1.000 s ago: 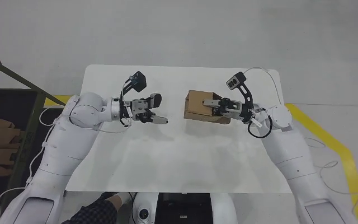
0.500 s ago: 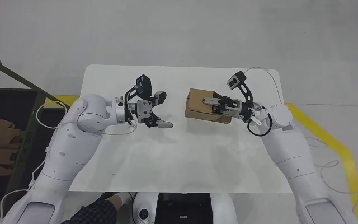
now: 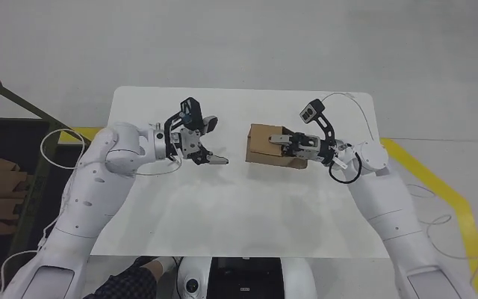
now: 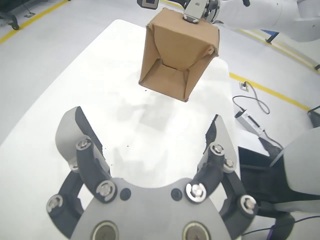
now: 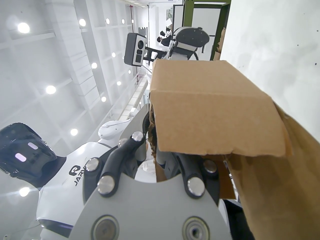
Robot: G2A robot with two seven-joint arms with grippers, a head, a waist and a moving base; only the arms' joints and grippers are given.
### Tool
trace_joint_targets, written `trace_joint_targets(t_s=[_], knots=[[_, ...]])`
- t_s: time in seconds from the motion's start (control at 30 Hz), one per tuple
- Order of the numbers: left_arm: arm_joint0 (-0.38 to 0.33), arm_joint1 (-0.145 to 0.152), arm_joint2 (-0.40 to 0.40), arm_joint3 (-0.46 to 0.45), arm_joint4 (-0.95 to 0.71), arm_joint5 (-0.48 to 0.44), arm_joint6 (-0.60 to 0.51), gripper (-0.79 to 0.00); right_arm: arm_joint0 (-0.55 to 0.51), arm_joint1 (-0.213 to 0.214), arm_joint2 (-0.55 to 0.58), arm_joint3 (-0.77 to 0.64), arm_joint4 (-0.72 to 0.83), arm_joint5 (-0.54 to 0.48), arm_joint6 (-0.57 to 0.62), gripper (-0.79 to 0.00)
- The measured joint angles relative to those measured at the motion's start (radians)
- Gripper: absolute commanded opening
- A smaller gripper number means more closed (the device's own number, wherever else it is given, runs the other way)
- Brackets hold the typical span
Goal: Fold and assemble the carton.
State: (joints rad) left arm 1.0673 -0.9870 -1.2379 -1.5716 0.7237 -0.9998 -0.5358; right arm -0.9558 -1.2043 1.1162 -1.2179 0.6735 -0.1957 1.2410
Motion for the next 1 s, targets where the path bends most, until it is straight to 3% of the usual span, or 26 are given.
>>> trace_joint_targets(t_s=[0.3, 0.5, 0.7, 1.0], knots=[[-0.069, 0.002, 0.184, 0.091, 0.441, -0.012, 0.515, 0.000, 0.029, -0.011, -0.026, 0.059, 0.005, -0.037, 0.003, -0.785], [-0.136, 0.004, 0.282, 0.201, 0.568, -0.012, 0.781, 0.000, 0.045, -0.019, -0.049, 0.073, -0.009, -0.086, 0.012, -0.785], [-0.179, -0.004, 0.367, 0.264, 0.622, -0.012, 0.916, 0.000, 0.038, -0.025, -0.065, 0.054, -0.003, -0.126, 0.034, -0.785], [-0.212, -0.015, 0.416, 0.307, 0.651, -0.012, 1.000, 0.000, 0.026, -0.029, -0.081, 0.035, -0.009, -0.134, 0.038, -0.785]])
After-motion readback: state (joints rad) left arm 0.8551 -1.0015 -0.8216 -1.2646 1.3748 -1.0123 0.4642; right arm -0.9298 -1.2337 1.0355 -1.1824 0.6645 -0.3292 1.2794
